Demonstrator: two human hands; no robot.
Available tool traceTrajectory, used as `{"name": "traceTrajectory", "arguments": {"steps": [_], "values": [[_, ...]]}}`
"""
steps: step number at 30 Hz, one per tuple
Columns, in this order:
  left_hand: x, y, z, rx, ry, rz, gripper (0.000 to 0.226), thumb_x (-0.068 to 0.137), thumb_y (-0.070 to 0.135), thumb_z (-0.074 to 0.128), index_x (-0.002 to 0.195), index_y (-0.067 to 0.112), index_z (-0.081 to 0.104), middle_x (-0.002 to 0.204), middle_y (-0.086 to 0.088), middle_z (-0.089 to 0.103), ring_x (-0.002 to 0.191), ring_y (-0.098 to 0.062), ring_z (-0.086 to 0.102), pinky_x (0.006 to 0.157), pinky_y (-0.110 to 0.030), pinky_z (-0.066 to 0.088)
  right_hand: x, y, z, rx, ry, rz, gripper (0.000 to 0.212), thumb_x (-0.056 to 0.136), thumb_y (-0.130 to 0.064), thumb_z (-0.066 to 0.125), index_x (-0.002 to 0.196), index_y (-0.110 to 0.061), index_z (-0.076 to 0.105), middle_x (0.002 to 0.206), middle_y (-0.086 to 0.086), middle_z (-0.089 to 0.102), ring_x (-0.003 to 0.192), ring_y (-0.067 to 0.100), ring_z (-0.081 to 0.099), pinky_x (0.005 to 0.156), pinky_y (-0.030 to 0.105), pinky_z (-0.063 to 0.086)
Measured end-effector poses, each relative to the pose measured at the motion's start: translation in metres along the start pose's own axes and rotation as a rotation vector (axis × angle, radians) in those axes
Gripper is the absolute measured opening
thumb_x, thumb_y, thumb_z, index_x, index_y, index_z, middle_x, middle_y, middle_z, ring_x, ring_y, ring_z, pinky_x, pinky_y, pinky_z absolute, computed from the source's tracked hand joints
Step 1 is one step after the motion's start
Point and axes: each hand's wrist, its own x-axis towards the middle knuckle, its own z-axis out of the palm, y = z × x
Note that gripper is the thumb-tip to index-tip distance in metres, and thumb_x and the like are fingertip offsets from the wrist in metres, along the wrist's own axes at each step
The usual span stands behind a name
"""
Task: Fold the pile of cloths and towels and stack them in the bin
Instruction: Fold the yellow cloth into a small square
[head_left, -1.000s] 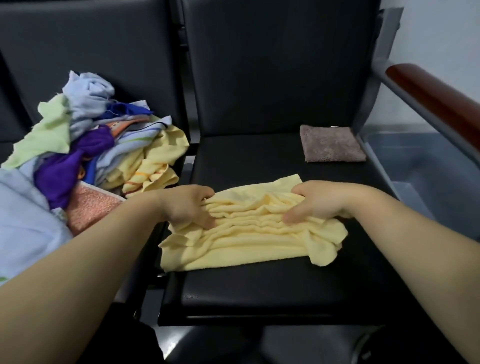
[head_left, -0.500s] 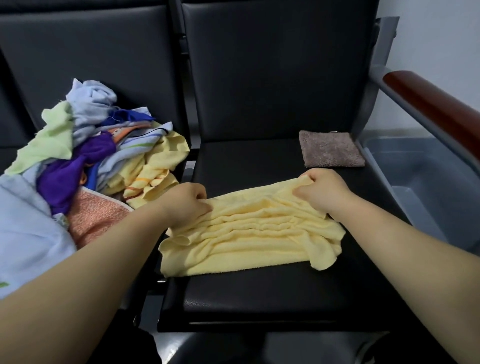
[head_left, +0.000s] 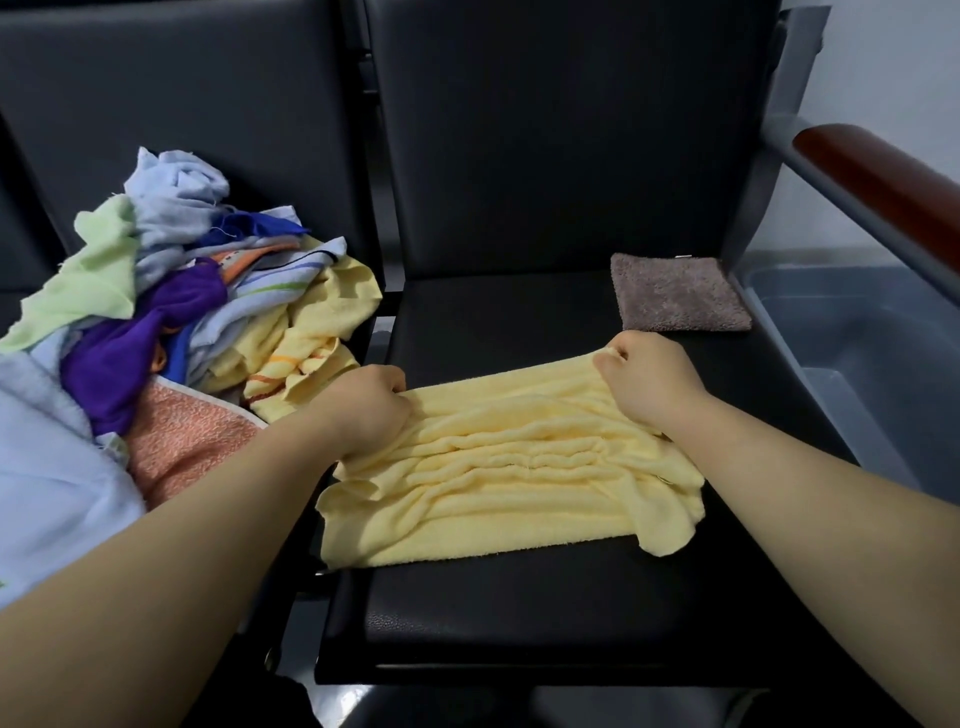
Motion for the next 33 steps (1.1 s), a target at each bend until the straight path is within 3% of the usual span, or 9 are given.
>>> {"name": "traceTrajectory", "arguments": {"steps": [6,12,16,22,25,29,33], "values": [[0.003,0.001,0.002,0.031,0.006,-0.009,0.010,0.093,0.020,0.054,0.083,0.018,0.057,0.087,-0.002,0.060,0.078,-0.017,0.054,0.060,-0.029,0.039,0.005,0.004,0.007,-0.034,0.025,0.002,0.020,0.100,-0.039,0.057,0.092,-0.024,0.065,0.091,-0.007,0.062,0.082,0.014,0.058,0.067,0.036,0.050],[0.008,-0.006,0.003,0.027,0.041,-0.002,0.013,0.091,0.031,0.066,0.101,0.024,0.060,0.094,0.005,0.059,0.083,-0.012,0.055,0.069,-0.030,0.046,0.009,0.004,0.008,-0.035,0.007,0.016,0.011,0.096,-0.036,0.061,0.102,-0.028,0.063,0.096,-0.009,0.063,0.082,0.013,0.059,0.068,0.036,0.053],[0.010,-0.008,0.000,0.042,0.014,-0.019,0.023,0.090,0.038,0.069,0.104,0.024,0.058,0.097,0.005,0.058,0.087,-0.015,0.057,0.072,-0.031,0.045,0.011,-0.003,0.005,-0.091,-0.089,0.019,0.027,0.093,-0.035,0.060,0.120,-0.031,0.057,0.104,-0.011,0.058,0.091,0.014,0.059,0.071,0.036,0.053],[0.012,-0.007,-0.005,0.108,-0.039,-0.001,0.020,0.092,0.042,0.067,0.089,0.024,0.059,0.093,0.003,0.061,0.081,-0.015,0.057,0.064,-0.029,0.043,0.011,-0.009,0.002,-0.190,-0.166,0.014,0.016,0.094,-0.029,0.055,0.107,-0.021,0.057,0.105,-0.003,0.059,0.086,0.018,0.059,0.073,0.039,0.053],[0.008,-0.009,-0.008,0.131,-0.058,0.055,0.020,0.095,0.041,0.062,0.095,0.022,0.058,0.093,0.001,0.062,0.082,-0.017,0.058,0.066,-0.029,0.044,0.010,-0.007,0.004,-0.216,-0.135,-0.018,0.014,0.097,-0.029,0.053,0.105,-0.018,0.055,0.111,0.000,0.054,0.084,0.020,0.058,0.067,0.038,0.050],[0.004,-0.013,-0.017,0.129,-0.103,0.080,0.020,0.098,0.043,0.058,0.101,0.024,0.056,0.097,0.002,0.061,0.086,-0.016,0.058,0.072,-0.031,0.047,0.008,-0.004,0.007,-0.249,-0.095,-0.056,0.011,0.099,-0.025,0.048,0.107,-0.017,0.050,0.099,0.000,0.059,0.081,0.020,0.059,0.063,0.039,0.049],[0.003,-0.014,-0.024,0.146,-0.155,0.071,0.026,0.101,0.050,0.052,0.112,0.028,0.058,0.106,0.005,0.059,0.097,-0.016,0.057,0.081,-0.033,0.044,0.009,-0.003,0.009,-0.243,-0.117,-0.049,0.018,0.100,-0.022,0.043,0.115,-0.022,0.052,0.110,-0.002,0.058,0.091,0.021,0.059,0.065,0.037,0.045]]}}
